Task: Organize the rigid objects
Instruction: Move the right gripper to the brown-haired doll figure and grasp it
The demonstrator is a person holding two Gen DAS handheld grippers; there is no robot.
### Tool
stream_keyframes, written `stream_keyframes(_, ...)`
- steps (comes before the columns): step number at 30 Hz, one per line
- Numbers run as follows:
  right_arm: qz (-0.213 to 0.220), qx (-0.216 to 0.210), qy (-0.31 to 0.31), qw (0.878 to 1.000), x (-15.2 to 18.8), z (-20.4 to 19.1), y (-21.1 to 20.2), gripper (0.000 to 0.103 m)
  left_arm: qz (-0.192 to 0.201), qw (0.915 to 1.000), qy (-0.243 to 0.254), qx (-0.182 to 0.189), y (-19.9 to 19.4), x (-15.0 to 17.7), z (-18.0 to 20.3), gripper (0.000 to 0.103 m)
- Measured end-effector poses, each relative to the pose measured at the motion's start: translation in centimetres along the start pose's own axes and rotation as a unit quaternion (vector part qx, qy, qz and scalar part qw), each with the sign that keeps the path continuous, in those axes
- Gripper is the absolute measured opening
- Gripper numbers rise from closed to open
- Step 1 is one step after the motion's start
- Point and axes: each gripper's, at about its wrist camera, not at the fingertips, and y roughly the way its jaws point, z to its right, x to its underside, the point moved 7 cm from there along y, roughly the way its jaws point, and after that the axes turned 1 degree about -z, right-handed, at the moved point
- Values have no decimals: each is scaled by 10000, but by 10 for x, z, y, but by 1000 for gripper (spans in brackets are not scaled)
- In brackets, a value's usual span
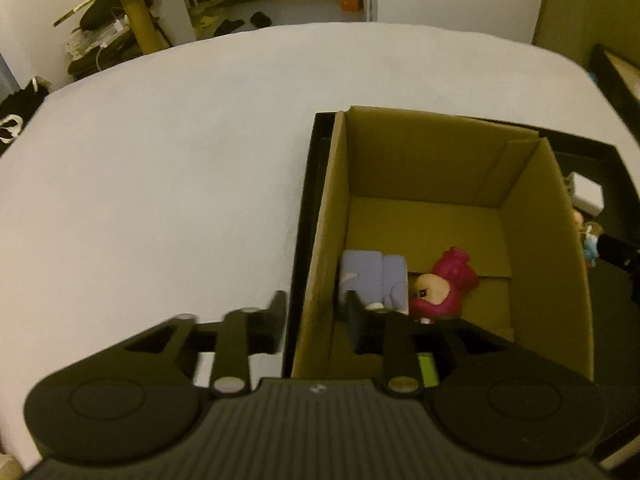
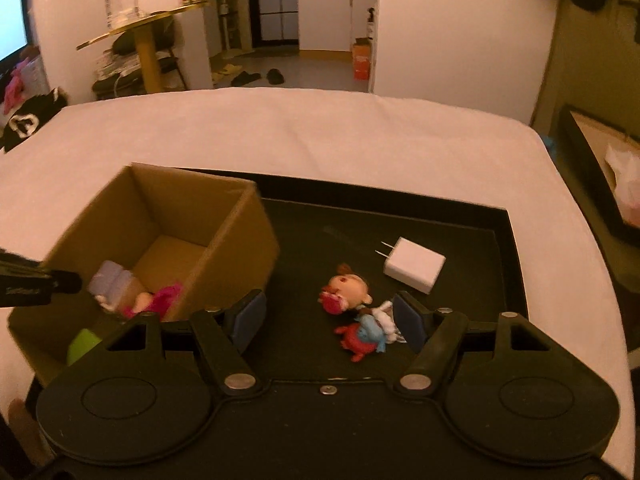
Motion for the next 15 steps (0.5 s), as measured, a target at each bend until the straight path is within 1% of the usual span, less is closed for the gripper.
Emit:
stream_keyframes(3, -13, 50, 352, 9994, 7, 15, 11, 70, 89, 9994, 215, -247, -3, -5, 4, 60)
stream_keyframes(6, -33, 103, 605, 9981, 13, 25, 22, 70, 95, 9984, 417, -363, -3, -7, 12, 66)
stream_keyframes(10, -127, 107, 795, 9967, 23, 29, 35, 70, 37, 9967, 610, -531, 4, -11, 19, 68)
stream_keyframes(15, -219, 169, 731, 9969, 29, 27, 48, 70, -27, 9942, 750, -776, 10, -16, 26, 70)
